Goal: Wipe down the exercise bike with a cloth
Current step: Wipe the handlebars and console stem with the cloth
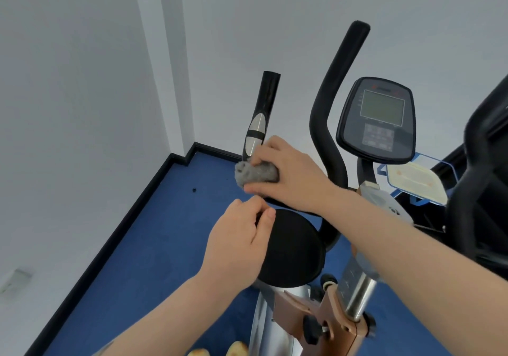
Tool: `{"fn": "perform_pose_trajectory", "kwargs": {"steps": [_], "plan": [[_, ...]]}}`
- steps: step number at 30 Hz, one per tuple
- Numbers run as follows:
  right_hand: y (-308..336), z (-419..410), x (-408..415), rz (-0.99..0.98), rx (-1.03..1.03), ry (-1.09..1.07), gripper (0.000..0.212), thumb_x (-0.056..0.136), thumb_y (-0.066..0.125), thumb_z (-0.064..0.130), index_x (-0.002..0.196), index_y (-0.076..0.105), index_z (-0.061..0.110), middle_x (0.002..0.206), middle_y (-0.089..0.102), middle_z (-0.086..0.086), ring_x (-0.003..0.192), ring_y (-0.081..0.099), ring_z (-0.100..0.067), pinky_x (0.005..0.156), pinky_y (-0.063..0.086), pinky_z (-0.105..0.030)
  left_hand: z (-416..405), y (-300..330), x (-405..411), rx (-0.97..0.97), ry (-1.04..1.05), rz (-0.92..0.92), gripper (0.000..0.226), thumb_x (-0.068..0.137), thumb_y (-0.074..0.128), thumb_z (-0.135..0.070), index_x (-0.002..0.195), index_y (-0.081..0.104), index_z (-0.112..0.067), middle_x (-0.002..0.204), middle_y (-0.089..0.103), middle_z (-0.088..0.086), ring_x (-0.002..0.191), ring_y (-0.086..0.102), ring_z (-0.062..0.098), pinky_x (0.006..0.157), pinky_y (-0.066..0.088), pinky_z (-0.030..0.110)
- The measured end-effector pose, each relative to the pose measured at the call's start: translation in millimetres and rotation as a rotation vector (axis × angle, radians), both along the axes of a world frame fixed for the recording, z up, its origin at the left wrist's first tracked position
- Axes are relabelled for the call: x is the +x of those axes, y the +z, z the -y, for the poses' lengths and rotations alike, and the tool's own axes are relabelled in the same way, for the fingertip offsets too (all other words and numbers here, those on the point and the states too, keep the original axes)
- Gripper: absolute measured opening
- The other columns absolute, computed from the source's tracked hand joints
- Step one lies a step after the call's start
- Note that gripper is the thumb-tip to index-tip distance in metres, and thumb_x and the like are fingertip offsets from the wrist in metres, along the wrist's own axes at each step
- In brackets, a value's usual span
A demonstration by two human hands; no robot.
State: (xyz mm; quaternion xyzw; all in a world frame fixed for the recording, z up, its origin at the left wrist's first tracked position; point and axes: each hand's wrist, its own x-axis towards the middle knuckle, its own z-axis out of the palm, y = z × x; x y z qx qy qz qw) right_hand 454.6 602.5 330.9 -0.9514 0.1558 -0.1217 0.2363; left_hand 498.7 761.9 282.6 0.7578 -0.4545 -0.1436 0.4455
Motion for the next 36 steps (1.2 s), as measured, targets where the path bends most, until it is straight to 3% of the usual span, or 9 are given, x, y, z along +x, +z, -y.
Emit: {"fn": "perform_pose_trajectory", "kwargs": {"steps": [3, 7, 10, 13, 19, 24, 28, 32, 36], "plan": [[2.9, 0.2, -12.7, -0.003, 0.136, 0.0, 0.023, 0.077, 0.063, 0.061, 0.088, 0.056, 0.042, 0.104, 0.05, 0.016, 0.094, 0.054, -0.002, 0.083, 0.046, -0.024, 0.7, -0.8, -1.0, -0.01, 0.001, 0.009, 0.026, 0.096, 0.033, -0.045, 0.081, 0.048, -0.03, 0.072, 0.046, -0.008, 0.076, 0.046, 0.008, 0.064, 0.037, 0.022], [4.9, -8.7, 9.5, 0.123, 0.153, -0.122, 0.017, 0.083, 0.071, 0.037, 0.087, 0.058, 0.026, 0.095, 0.056, 0.01, 0.09, 0.056, -0.008, 0.081, 0.047, -0.028, 0.3, -0.1, -0.4, 0.012, -0.007, 0.011, 0.023, 0.095, 0.032, -0.046, 0.076, 0.041, -0.037, 0.072, 0.046, -0.008, 0.076, 0.046, 0.006, 0.062, 0.033, 0.018], [1.2, -10.7, 0.3, 0.152, 0.17, -0.117, 0.023, 0.077, 0.078, 0.03, 0.085, 0.057, 0.022, 0.09, 0.06, 0.008, 0.089, 0.057, -0.01, 0.081, 0.048, -0.033, 0.6, 0.2, -0.1, 0.014, -0.019, 0.011, 0.023, 0.094, 0.031, -0.047, 0.078, 0.043, -0.037, 0.073, 0.046, -0.007, 0.076, 0.045, 0.005, 0.063, 0.033, 0.018], [10.3, -2.8, -4.9, 0.029, 0.109, -0.031, 0.023, 0.072, 0.081, 0.031, 0.079, 0.06, 0.023, 0.082, 0.058, 0.011, 0.082, 0.056, -0.008, 0.077, 0.047, -0.033, 0.7, 0.2, -0.5, 0.007, -0.013, 0.01, 0.023, 0.094, 0.031, -0.046, 0.081, 0.046, -0.034, 0.074, 0.046, -0.007, 0.077, 0.046, 0.005, 0.065, 0.034, 0.016], [2.7, -19.3, 10.3, 0.181, 0.287, -0.2, 0.022, 0.071, 0.083, 0.026, 0.078, 0.063, 0.027, 0.091, 0.063, 0.009, 0.091, 0.058, -0.008, 0.083, 0.048, -0.027, 0.7, -0.5, 0.9, 0.028, -0.01, 0.01, 0.026, 0.095, 0.031, -0.047, 0.085, 0.049, -0.032, 0.076, 0.049, -0.007, 0.077, 0.047, 0.005, 0.064, 0.036, 0.018], [20.9, 3.4, -20.8, -0.075, 0.165, -0.16, 0.02, 0.069, 0.082, 0.037, 0.077, 0.069, 0.026, 0.08, 0.065, 0.01, 0.08, 0.059, -0.005, 0.078, 0.051, -0.035, 0.2, 0.5, -0.1, 0.042, -0.009, -0.008, 0.026, 0.096, 0.032, -0.047, 0.088, 0.051, -0.031, 0.081, 0.051, -0.006, 0.075, 0.05, 0.006, 0.065, 0.04, 0.021], [12.2, -14.0, -14.3, -0.007, 0.118, -0.208, 0.016, 0.08, 0.075, 0.033, 0.09, 0.07, 0.023, 0.093, 0.062, 0.006, 0.092, 0.057, -0.012, 0.087, 0.047, -0.037, 0.4, -0.6, 0.5, 0.035, -0.006, -0.018, 0.025, 0.095, 0.033, -0.047, 0.086, 0.05, -0.031, 0.079, 0.051, -0.005, 0.076, 0.049, 0.006, 0.061, 0.035, 0.019], [22.4, -1.8, -60.4, -0.194, -0.06, -0.094, 0.024, 0.084, 0.07, 0.034, 0.108, 0.071, 0.033, 0.113, 0.063, 0.013, 0.103, 0.058, -0.01, 0.091, 0.047, -0.037, 0.3, 0.0, 1.6, 0.051, -0.028, 0.001, 0.024, 0.095, 0.032, -0.047, 0.084, 0.049, -0.034, 0.08, 0.052, -0.006, 0.076, 0.05, 0.005, 0.062, 0.037, 0.019], [19.0, -8.6, -62.0, -0.171, -0.16, -0.121, 0.021, 0.082, 0.072, 0.032, 0.103, 0.073, 0.032, 0.111, 0.063, 0.015, 0.099, 0.059, -0.008, 0.088, 0.047, -0.034, 0.6, -0.7, 1.6, 0.038, -0.026, -0.02, 0.024, 0.093, 0.03, -0.048, 0.081, 0.047, -0.035, 0.078, 0.053, -0.004, 0.08, 0.048, 0.003, 0.06, 0.035, 0.02]]}}
